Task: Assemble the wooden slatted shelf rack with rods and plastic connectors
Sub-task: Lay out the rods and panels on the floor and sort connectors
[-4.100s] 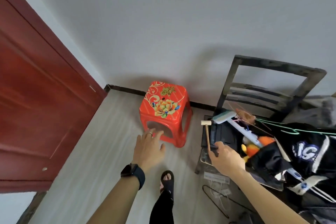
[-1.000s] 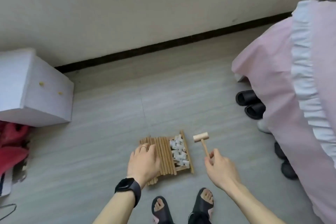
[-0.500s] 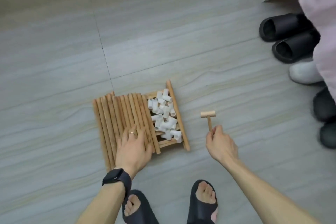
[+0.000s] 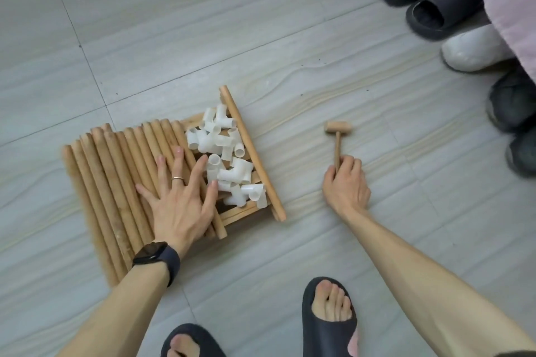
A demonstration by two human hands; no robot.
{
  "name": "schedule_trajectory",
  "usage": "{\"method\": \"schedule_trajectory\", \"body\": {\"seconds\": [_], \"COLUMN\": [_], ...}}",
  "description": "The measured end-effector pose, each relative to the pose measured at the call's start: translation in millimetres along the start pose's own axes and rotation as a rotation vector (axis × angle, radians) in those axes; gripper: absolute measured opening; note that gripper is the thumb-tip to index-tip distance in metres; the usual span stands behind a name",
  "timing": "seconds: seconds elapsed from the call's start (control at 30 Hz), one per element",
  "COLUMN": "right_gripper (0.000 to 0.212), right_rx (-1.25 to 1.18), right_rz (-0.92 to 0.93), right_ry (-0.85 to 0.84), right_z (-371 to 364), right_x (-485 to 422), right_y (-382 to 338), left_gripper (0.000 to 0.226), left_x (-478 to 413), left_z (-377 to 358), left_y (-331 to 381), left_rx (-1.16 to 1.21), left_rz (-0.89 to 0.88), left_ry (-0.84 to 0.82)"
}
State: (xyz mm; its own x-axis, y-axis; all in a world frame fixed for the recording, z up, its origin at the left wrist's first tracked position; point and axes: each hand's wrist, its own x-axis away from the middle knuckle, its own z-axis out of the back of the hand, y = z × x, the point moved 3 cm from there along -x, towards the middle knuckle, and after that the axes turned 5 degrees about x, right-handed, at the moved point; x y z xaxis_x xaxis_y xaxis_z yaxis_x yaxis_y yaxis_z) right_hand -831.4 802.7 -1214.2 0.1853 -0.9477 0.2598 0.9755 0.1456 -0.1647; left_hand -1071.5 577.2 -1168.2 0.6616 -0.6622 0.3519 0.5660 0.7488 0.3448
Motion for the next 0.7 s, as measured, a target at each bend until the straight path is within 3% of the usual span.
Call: {"method": "schedule_trajectory", "body": {"seconds": [0.17,0.23,0.37,0.6,0.7], "right_gripper": [0.038,0.052,0.065,0.045,0.036], "right_rx": [0.12,0.188,0.122,-0.015,0.043], "right_rz": [-0.021,-0.02,0.262,0.778,0.902], "right_ry": [0.015,0.021,0.052,0.058,-0.066], "right_z": [-5,5,35,76,67], "right_x": [13,15,20,84,126], "right_y": [-4,-16,-70,-170,-187], "left_gripper": [0.058,0.06,0.062,0.066,0.065], "left_x": [5,8,16,56,75], "left_z": [0,8,29,62,72], "left_y": [-5,-7,-17,-67,-87], "left_rx": [-0.016,-0.04,-0.058,-0.018,-0.033], "left_rz": [-0.052,-0.073,-0.07,0.139,0.186], "left_ry": [-0.021,-0.041,-0.036,-0.044,-0.094]}}
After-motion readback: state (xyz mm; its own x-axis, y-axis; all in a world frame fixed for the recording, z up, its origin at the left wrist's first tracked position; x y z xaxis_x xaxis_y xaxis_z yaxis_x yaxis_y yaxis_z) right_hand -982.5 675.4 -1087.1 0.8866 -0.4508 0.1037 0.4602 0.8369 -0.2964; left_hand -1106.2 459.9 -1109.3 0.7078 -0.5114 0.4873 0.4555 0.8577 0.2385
